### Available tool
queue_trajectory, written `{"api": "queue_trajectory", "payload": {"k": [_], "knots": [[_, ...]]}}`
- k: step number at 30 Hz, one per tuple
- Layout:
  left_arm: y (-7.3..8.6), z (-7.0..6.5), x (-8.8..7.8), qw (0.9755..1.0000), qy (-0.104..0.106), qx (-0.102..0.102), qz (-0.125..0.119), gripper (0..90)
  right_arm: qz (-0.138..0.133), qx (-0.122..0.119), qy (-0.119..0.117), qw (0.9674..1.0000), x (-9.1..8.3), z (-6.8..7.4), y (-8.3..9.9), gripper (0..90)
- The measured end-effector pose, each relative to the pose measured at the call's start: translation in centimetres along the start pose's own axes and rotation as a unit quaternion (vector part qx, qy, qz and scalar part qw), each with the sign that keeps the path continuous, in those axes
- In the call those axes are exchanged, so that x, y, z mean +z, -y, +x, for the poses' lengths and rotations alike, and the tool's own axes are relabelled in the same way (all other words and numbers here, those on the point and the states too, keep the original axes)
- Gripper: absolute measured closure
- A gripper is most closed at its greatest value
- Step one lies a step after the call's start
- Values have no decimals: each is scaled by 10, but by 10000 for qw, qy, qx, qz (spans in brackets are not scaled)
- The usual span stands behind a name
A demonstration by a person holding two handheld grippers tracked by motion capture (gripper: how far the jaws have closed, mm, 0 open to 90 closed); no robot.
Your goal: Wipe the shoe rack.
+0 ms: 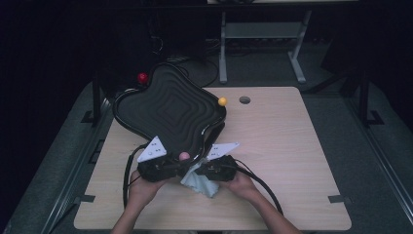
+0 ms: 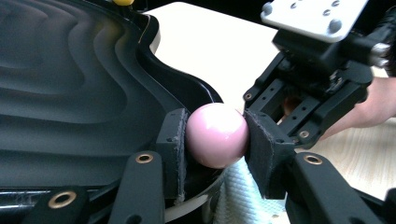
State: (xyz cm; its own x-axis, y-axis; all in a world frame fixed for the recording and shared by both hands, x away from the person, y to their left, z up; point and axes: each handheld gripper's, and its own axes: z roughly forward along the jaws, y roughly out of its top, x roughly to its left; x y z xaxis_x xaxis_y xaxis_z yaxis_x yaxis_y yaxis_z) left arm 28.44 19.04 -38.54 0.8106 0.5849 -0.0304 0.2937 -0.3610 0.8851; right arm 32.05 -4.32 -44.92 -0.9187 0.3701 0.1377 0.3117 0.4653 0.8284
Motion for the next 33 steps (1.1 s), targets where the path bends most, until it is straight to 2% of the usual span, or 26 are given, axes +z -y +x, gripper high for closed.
{"api": "queue_trajectory", "payload": {"k": [8, 11, 13, 15, 19, 21, 25, 29, 33], "knots": [[1, 0, -1, 10000, -2, 12, 0, 605, -47, 323, -2, 9995, 18, -2, 11, 819], [1, -1, -2, 10000, 12, 1, 8, 605, -56, 318, 28, 9995, 18, -1, 11, 819], [1, -1, -3, 10000, 21, 18, 6, 605, -249, 359, 16, 9990, 16, -2, 9, 819], [1, -2, -3, 10000, 42, 16, 23, 605, -223, 333, 82, 9992, 18, -2, 8, 819], [2, -2, -7, 10000, 79, 24, 39, 605, -147, 401, -13, 9991, 24, -1, 12, 819], [3, -3, -8, 10000, 82, 32, 37, 604, -149, 361, -62, 9992, 23, -1, 11, 818], [3, -4, -9, 9999, 98, 41, 64, 604, -126, 415, -60, 9990, 24, -2, 12, 818], [4, -3, -11, 9999, 113, 12, 72, 601, -77, 357, -77, 9993, 27, 3, 13, 820], [4, -3, -12, 9999, 106, 14, 86, 602, -233, 440, -216, 9985, 22, 2, 10, 819]]}}
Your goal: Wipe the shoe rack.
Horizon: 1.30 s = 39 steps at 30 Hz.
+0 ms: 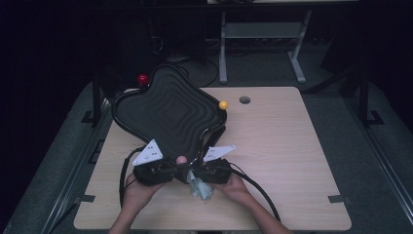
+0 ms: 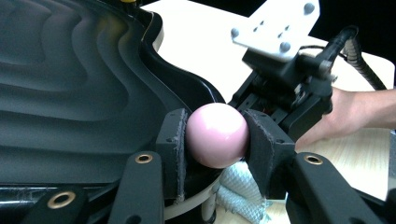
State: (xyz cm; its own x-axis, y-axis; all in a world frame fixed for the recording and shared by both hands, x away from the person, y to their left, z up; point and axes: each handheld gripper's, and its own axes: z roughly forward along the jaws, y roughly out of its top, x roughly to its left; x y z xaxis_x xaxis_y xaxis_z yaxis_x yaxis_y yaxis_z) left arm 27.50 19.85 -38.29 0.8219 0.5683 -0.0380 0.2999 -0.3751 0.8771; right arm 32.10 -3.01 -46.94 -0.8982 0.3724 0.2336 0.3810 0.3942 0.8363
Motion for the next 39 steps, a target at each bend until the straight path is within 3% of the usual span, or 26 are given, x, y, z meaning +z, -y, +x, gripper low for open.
{"api": "queue_trajectory", "payload": {"k": [5, 9, 17, 21, 25, 26, 29, 30, 32, 37, 39], "knots": [[0, 0, 0, 10000, 14, -10, -9, 598, 183, -44, 45, 9998, 6, -1, 5, 821], [0, 2, -2, 9998, 42, -120, -138, 580, 184, -77, 9, 9998, 5, 1, 1, 820], [0, 3, -5, 9999, 18, -95, -89, 599, 242, -157, -79, 9996, 10, 6, 2, 819], [0, 2, -6, 9999, -1, -79, -63, 602, 369, -287, 203, 9987, 8, 1, 0, 820], [1, 1, -9, 10000, -4, -65, -50, 602, 358, -14, 721, 9968, 0, -20, 1, 820], [1, 1, -9, 10000, -5, -51, -43, 602, 344, 87, 754, 9965, -1, -23, 2, 820], [1, 1, -10, 10000, 0, -42, -31, 602, 352, 86, 684, 9970, 0, -20, 2, 818], [1, 1, -11, 10000, -9, -38, -22, 603, 436, -73, 562, 9974, 3, -12, 2, 818], [1, 0, -12, 10000, -21, -27, -3, 602, 475, -136, 550, 9973, 3, -11, 1, 819], [1, -1, -11, 10000, -42, -24, -5, 603, 403, 116, 1008, 9940, -4, -31, 0, 818], [1, -1, -11, 10000, -30, -4, 12, 602, 385, 197, 992, 9941, -5, -31, 1, 818]]}}
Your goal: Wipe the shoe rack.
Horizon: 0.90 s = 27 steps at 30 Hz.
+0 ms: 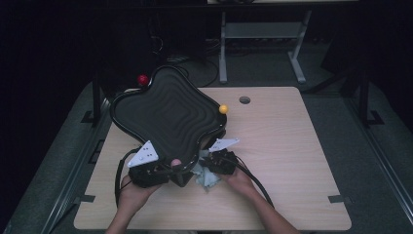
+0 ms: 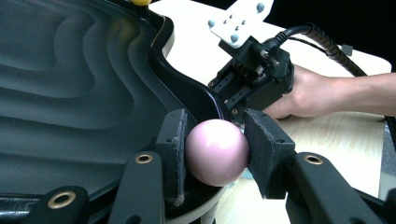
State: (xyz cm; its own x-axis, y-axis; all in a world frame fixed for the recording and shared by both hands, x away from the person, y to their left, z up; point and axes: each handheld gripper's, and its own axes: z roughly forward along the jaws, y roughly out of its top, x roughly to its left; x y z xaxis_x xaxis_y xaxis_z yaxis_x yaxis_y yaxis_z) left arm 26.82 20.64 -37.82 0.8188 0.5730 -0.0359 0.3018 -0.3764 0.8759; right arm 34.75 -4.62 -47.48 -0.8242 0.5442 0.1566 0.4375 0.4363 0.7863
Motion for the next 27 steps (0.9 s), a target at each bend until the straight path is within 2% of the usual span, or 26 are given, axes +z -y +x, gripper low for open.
{"api": "queue_trajectory", "payload": {"k": [2, 3, 5, 9, 11, 12, 14, 16, 19, 21, 22, 23, 26, 27], "knots": [[0, 0, 0, 10000, -1, 0, 0, 602, 12, -60, -219, 9997, 2, 8, -1, 817], [0, 0, 0, 10000, -4, 2, 1, 602, 11, -189, -273, 9994, 3, 13, -2, 818], [1, 0, -1, 10000, -1, -11, -1, 603, 18, -203, -319, 9993, 4, 10, -3, 819], [0, 0, -1, 10000, 8, -8, 7, 603, 11, 10, 146, 9999, 0, -10, -8, 818], [0, 0, -1, 10000, 10, -6, 7, 602, 9, 29, 176, 9998, 0, -11, -10, 818], [0, 1, -2, 10000, 24, 4, 31, 602, -11, 29, -71, 10000, 1, -5, -10, 818], [0, 1, -2, 10000, 23, -8, 23, 601, 26, -76, -279, 9996, 5, 3, -10, 817], [0, 1, -2, 10000, 13, -1, 17, 599, 13, -152, -276, 9995, 6, 5, -11, 817], [0, 0, -2, 10000, -1, 4, 28, 594, -86, 49, 52, 9999, 5, -10, -12, 817], [-1, 0, -2, 10000, -18, 16, 13, 591, -117, 235, 121, 9996, 4, -17, -11, 817], [-1, 0, -2, 10000, -18, 16, 13, 588, -95, 218, 132, 9996, 4, -15, -11, 817], [-1, 0, -2, 10000, -42, 19, -10, 574, -41, 86, 54, 9999, 5, -10, -12, 817], [-2, 0, -4, 10000, -68, 5, -16, 563, 57, -96, -312, 9995, 8, 3, -13, 817], [-2, 0, -4, 10000, -69, 5, -19, 563, 98, -214, -295, 9993, 9, 7, -15, 817]]}}
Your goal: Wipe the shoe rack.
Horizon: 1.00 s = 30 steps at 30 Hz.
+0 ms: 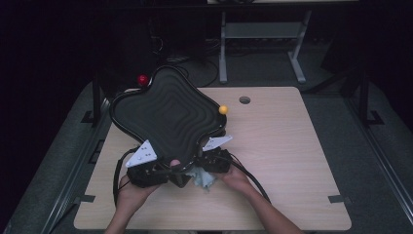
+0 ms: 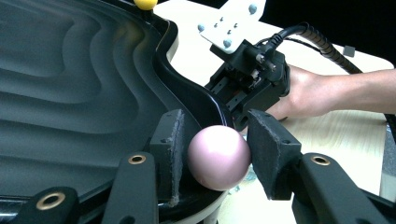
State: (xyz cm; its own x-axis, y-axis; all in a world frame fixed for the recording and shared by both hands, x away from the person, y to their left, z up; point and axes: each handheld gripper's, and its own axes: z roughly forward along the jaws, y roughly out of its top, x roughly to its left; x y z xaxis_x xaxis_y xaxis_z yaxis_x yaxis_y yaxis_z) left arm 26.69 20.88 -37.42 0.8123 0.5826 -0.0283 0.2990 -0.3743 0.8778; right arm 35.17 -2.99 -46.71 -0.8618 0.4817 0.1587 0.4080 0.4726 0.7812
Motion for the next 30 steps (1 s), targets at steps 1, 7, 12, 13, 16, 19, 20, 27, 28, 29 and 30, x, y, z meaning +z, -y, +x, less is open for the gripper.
{"api": "queue_trajectory", "payload": {"k": [1, 7, 12, 13, 16, 19, 20, 27, 28, 29, 30], "knots": [[0, 0, 0, 10000, 0, 0, 0, 561, 0, 0, 0, 10000, 0, 0, 0, 817], [1, -2, 3, 10000, 15, -11, 61, 564, -179, 464, 399, 9980, -5, -27, 3, 817], [2, -1, 4, 10000, 23, -13, 83, 592, -56, 82, 233, 9997, -3, -15, 0, 816], [2, -1, 4, 10000, 23, -13, 83, 594, -56, 82, 233, 9997, -3, -15, 0, 816], [2, -1, 4, 9999, 34, 4, 99, 602, -133, 342, 417, 9985, -5, -25, -2, 816], [2, -1, 3, 9999, 50, 22, 104, 603, -73, 260, 320, 9991, -5, -21, 0, 816], [2, -1, 3, 9999, 73, 25, 118, 603, -68, 216, 261, 9994, -5, -18, 0, 816], [3, -1, 0, 9998, 104, 35, 138, 601, -170, 263, 703, 9970, -4, -28, 0, 816], [3, 0, 0, 9998, 106, 28, 139, 600, -188, 326, 820, 9959, -5, -33, 0, 816], [3, 0, 0, 9999, 101, 10, 128, 596, -205, 398, 866, 9952, -6, -36, 0, 816], [2, -1, 0, 9999, 78, 7, 123, 593, -206, 449, 841, 9952, -6, -36, 0, 816]]}}
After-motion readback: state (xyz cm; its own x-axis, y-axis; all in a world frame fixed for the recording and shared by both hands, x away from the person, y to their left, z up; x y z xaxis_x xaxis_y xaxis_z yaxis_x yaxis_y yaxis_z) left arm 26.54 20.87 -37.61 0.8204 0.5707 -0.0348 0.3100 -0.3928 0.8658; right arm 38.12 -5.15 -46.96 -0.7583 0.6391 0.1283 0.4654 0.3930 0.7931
